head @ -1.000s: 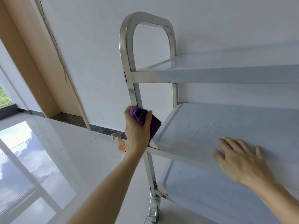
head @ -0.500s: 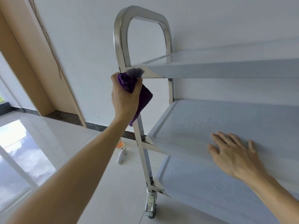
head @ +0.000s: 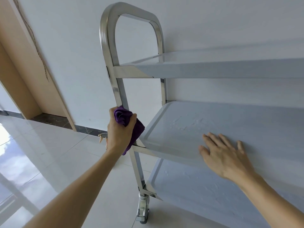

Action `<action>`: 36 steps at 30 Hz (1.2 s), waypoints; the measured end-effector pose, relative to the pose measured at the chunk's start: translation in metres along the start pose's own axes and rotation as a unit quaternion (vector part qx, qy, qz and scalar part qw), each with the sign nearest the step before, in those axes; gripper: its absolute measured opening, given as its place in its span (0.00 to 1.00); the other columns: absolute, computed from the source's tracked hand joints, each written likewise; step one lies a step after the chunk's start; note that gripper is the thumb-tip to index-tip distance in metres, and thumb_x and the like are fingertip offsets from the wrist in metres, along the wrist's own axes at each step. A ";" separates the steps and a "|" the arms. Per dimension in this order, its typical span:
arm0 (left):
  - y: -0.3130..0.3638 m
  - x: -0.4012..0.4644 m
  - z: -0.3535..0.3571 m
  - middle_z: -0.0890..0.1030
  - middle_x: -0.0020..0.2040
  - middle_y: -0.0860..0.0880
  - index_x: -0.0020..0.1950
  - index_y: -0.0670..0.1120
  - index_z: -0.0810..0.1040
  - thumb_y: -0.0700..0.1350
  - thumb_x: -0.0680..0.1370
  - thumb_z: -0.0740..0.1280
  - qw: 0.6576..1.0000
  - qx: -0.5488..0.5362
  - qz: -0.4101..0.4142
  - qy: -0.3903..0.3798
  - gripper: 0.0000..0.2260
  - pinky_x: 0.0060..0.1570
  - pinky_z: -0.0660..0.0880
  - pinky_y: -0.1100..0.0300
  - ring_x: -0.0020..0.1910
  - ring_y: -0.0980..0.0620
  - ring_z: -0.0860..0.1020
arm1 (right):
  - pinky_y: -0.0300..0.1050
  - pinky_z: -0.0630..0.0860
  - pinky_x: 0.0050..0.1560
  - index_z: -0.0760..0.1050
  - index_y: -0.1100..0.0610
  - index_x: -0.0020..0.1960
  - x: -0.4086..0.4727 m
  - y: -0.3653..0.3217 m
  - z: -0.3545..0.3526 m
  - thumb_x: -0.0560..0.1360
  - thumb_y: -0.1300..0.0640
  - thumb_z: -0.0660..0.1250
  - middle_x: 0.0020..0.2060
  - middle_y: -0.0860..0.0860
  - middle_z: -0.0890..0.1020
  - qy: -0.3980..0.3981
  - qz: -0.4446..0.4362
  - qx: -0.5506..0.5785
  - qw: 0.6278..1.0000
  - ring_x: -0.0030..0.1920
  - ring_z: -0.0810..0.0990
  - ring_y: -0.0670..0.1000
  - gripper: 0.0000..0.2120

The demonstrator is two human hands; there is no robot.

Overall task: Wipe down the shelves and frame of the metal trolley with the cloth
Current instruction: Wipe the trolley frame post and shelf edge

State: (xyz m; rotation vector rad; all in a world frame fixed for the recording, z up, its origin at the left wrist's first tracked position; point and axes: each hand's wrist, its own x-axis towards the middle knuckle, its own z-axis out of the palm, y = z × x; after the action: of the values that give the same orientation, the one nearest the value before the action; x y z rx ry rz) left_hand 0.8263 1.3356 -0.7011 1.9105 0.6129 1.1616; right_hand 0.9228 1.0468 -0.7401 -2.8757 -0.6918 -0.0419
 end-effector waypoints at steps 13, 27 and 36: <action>-0.005 -0.032 -0.027 0.78 0.41 0.59 0.58 0.47 0.73 0.56 0.75 0.71 0.999 0.000 0.035 0.028 0.18 0.28 0.66 0.78 0.37 0.74 0.74 | 0.64 0.42 0.76 0.47 0.40 0.79 -0.036 0.001 -0.002 0.80 0.36 0.43 0.80 0.37 0.47 -0.014 0.004 0.026 1.000 0.80 0.45 0.45 0.29; 0.071 -0.114 -0.144 0.72 0.28 0.50 0.42 0.49 0.64 0.65 0.76 0.61 0.897 0.395 0.198 0.028 0.20 0.26 0.66 0.58 0.24 0.49 0.70 | 0.64 0.43 0.76 0.47 0.39 0.79 -0.107 -0.011 -0.008 0.80 0.35 0.41 0.80 0.37 0.46 -0.022 -0.014 0.024 0.999 0.80 0.46 0.46 0.29; 0.132 -0.139 -0.110 0.80 0.32 0.57 0.41 0.52 0.75 0.65 0.73 0.65 0.985 0.106 0.109 -0.081 0.16 0.34 0.74 0.59 0.34 0.58 0.79 | 0.66 0.46 0.75 0.46 0.41 0.79 -0.140 -0.010 -0.012 0.79 0.35 0.36 0.80 0.39 0.46 -0.028 -0.029 -0.002 0.999 0.80 0.46 0.47 0.30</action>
State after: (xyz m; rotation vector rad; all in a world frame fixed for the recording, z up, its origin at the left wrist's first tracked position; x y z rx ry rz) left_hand 0.6642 1.2012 -0.6332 2.2748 0.4625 1.0935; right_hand 0.7938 0.9906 -0.7364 -2.8699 -0.7856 0.0304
